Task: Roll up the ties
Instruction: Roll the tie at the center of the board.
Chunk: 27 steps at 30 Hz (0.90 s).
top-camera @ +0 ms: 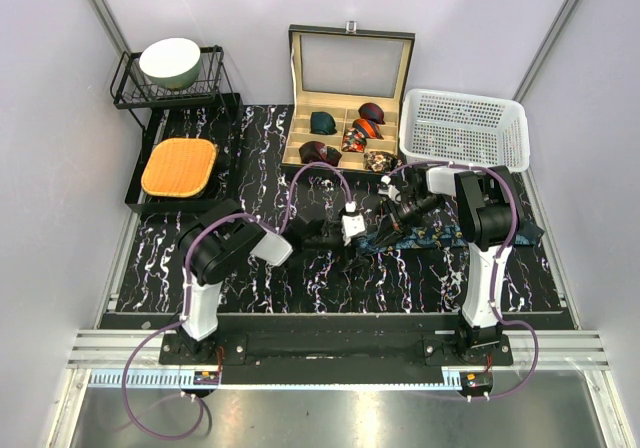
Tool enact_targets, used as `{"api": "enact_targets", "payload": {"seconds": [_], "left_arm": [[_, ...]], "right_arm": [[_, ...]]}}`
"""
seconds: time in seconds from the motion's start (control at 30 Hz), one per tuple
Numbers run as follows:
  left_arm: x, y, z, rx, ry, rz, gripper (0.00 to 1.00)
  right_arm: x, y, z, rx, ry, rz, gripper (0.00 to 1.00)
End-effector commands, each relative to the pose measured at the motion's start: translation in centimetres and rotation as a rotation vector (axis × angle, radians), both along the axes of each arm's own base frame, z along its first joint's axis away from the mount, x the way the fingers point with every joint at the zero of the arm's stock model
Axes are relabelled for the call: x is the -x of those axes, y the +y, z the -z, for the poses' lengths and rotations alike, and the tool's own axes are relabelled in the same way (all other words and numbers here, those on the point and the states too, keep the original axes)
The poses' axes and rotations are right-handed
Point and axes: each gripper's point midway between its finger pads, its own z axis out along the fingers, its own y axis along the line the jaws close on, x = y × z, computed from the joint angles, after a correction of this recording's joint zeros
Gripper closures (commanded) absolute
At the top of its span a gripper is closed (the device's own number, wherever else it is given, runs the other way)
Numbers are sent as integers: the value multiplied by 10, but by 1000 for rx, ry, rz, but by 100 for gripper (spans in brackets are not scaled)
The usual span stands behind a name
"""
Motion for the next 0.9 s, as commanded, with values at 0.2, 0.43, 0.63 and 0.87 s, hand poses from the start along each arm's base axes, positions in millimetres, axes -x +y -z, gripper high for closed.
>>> {"api": "enact_targets", "payload": {"seconds": [0.2, 0.43, 0.63, 0.87], "left_arm": [[1, 5, 48, -221, 102, 18, 33], [25, 16, 66, -303, 136, 140, 64], [27, 21, 74, -335, 128, 150, 71], [22, 22, 65, -284, 134, 111, 48]], "right_arm": [[-14, -2, 3, 52, -102, -13, 100], [-17, 8, -19, 15, -117, 1, 100], [-20, 3, -10, 56, -120, -6, 100], [-16, -18, 34, 227, -74, -27, 100]]}}
